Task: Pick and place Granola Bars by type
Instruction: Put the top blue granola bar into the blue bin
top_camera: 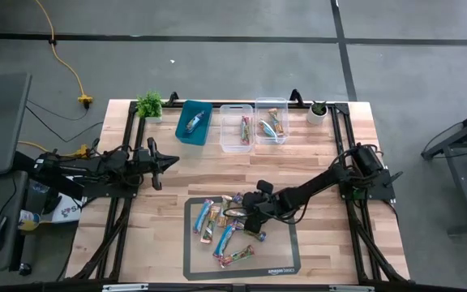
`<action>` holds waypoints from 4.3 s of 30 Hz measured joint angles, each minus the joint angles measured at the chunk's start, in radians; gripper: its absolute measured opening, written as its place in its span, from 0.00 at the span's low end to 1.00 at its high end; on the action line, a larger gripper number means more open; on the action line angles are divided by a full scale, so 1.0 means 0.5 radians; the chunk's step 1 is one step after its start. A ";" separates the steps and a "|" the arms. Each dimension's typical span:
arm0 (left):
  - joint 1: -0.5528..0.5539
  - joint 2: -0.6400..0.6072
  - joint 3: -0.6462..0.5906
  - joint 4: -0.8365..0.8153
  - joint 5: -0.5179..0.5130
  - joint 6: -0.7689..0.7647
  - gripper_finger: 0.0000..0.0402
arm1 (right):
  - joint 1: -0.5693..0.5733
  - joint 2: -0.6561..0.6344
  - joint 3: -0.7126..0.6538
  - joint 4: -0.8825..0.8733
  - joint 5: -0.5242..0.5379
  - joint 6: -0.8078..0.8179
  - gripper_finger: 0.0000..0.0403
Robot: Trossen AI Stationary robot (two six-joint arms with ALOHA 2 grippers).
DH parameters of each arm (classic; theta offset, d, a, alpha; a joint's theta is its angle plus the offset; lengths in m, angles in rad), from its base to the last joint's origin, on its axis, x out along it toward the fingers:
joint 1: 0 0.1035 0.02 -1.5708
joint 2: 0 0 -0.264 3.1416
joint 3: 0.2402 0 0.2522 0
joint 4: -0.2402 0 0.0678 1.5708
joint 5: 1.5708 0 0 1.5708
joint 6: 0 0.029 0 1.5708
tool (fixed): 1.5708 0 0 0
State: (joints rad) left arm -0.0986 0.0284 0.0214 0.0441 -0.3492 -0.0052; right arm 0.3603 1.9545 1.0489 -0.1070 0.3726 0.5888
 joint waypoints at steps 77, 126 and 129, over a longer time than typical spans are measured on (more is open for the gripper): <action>0.000 -0.001 0.000 -0.001 0.000 0.000 0.00 | -1.015 -0.022 1.029 0.740 -0.112 -0.223 0.05; 0.000 0.000 0.000 -0.001 0.000 -0.001 0.00 | -1.402 1.098 2.174 -0.052 -0.269 0.569 0.04; 0.000 0.000 0.000 -0.001 0.000 0.000 0.00 | -1.405 1.096 2.174 -0.052 -0.331 0.517 0.06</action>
State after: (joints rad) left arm -0.0986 0.0284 0.0212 0.0437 -0.3492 -0.0052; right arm -0.3423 2.5023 2.1357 -0.1328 0.2068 0.8475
